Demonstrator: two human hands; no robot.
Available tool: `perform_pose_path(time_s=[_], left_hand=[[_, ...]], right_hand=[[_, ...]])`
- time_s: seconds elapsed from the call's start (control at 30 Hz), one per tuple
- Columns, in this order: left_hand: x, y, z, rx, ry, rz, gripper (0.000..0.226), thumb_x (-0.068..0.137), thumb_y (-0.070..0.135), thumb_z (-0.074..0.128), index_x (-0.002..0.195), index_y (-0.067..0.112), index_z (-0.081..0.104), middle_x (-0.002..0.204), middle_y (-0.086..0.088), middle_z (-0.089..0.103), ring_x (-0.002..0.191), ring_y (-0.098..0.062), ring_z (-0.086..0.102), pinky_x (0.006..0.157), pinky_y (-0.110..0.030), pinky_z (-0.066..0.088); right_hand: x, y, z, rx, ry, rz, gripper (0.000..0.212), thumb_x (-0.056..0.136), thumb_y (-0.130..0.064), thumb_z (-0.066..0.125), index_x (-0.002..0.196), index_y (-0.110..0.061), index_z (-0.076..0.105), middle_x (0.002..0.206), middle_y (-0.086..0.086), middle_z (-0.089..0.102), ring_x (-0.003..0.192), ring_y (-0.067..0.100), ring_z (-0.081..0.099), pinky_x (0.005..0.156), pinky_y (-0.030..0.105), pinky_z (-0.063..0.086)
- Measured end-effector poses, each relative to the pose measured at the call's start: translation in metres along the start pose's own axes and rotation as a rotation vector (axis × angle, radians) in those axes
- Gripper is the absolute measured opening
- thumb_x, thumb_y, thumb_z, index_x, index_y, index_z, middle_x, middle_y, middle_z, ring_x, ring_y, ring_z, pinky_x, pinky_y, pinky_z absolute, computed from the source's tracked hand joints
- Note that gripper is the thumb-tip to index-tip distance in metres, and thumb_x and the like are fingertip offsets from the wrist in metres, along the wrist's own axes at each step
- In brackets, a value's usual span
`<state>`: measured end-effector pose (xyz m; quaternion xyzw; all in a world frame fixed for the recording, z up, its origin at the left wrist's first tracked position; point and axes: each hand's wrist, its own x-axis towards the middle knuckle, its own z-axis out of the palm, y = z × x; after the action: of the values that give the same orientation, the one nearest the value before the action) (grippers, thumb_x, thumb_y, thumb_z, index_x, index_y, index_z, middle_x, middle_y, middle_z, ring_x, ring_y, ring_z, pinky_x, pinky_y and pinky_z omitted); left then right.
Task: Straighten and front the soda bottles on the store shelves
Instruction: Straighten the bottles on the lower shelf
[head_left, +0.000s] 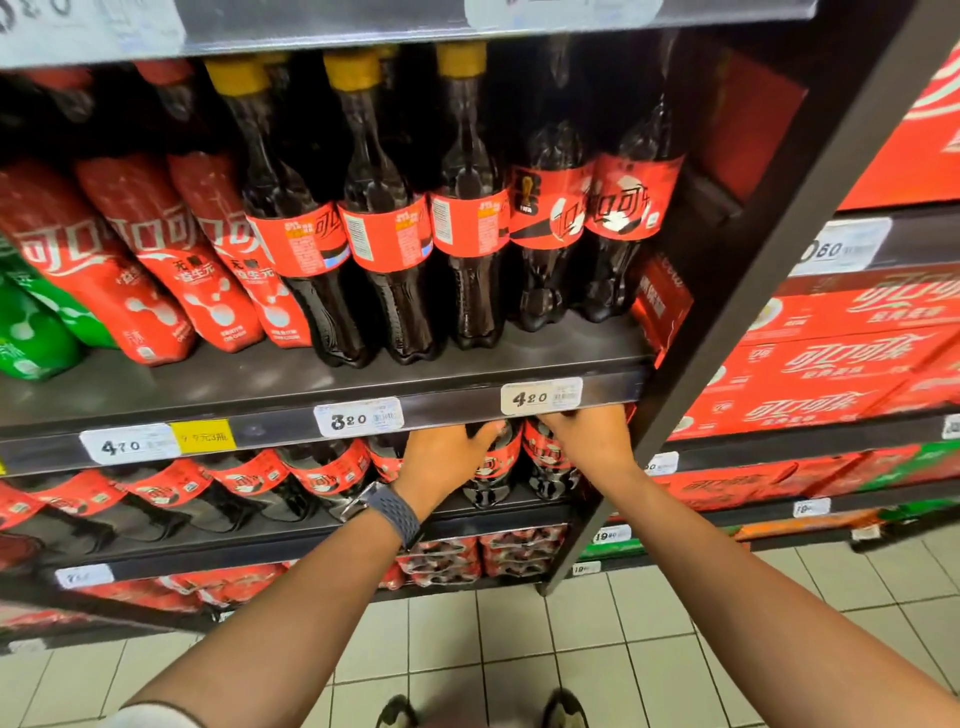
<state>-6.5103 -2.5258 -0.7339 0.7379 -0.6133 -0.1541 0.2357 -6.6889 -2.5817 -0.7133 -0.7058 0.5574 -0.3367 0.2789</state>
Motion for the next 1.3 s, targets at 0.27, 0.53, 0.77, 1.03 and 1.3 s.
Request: perform_pose_path(time_s=[0.27,0.53,0.77,1.03,1.3], left_hand=[[0.003,-0.007,-0.001,0.046,-0.095,-0.063,0.049,0.094,0.057,0.043,0.109,0.019,0.068,0.092,-0.001,0.073,0.104,-0.014,0.062,0.094,-0.033,0.047],[0.0,0.005,-0.004,0.011,0.086,0.018,0.049,0.089,0.056,0.053,0.127,0.026,0.06,0.113,0.003,0.067,0.105,-0.016,0.059,0.086,-0.031,0.049],[-0.002,0.007,-0.001,0.011,0.061,-0.029,0.053,0.09,0.055,0.053,0.129,0.019,0.057,0.115,-0.001,0.066,0.108,-0.021,0.059,0.09,-0.036,0.048],[-0.038,0.012,-0.018,-0.033,-0.027,-0.022,0.042,0.093,0.039,0.055,0.127,0.014,0.05,0.106,-0.002,0.06,0.105,-0.02,0.055,0.089,-0.031,0.045],[-0.054,0.052,-0.089,0.018,-0.228,0.17,0.038,0.092,0.05,0.048,0.127,0.036,0.053,0.127,0.02,0.056,0.115,-0.002,0.052,0.097,-0.028,0.045]], right_hand=[[0.002,0.002,0.009,-0.268,0.103,0.057,0.015,0.089,-0.015,0.054,0.095,-0.01,0.066,0.095,0.009,0.068,0.09,0.028,0.061,0.067,0.027,0.037],[0.003,0.004,0.004,-0.157,0.051,0.028,0.015,0.087,-0.008,0.059,0.096,-0.01,0.07,0.097,0.008,0.071,0.091,0.024,0.063,0.071,0.023,0.04],[0.001,0.003,0.003,-0.139,-0.009,0.08,0.014,0.086,-0.005,0.056,0.093,-0.006,0.067,0.095,0.011,0.069,0.089,0.026,0.062,0.073,0.031,0.048],[-0.038,-0.005,-0.021,-0.127,-0.068,-0.088,0.056,0.083,-0.012,0.065,0.134,-0.014,0.042,0.131,0.007,0.043,0.126,0.022,0.038,0.107,0.034,0.034],[-0.048,-0.043,-0.072,-0.186,-0.04,-0.126,0.009,0.09,-0.03,0.056,0.081,-0.03,0.059,0.076,-0.018,0.065,0.073,0.005,0.063,0.068,0.035,0.052]])
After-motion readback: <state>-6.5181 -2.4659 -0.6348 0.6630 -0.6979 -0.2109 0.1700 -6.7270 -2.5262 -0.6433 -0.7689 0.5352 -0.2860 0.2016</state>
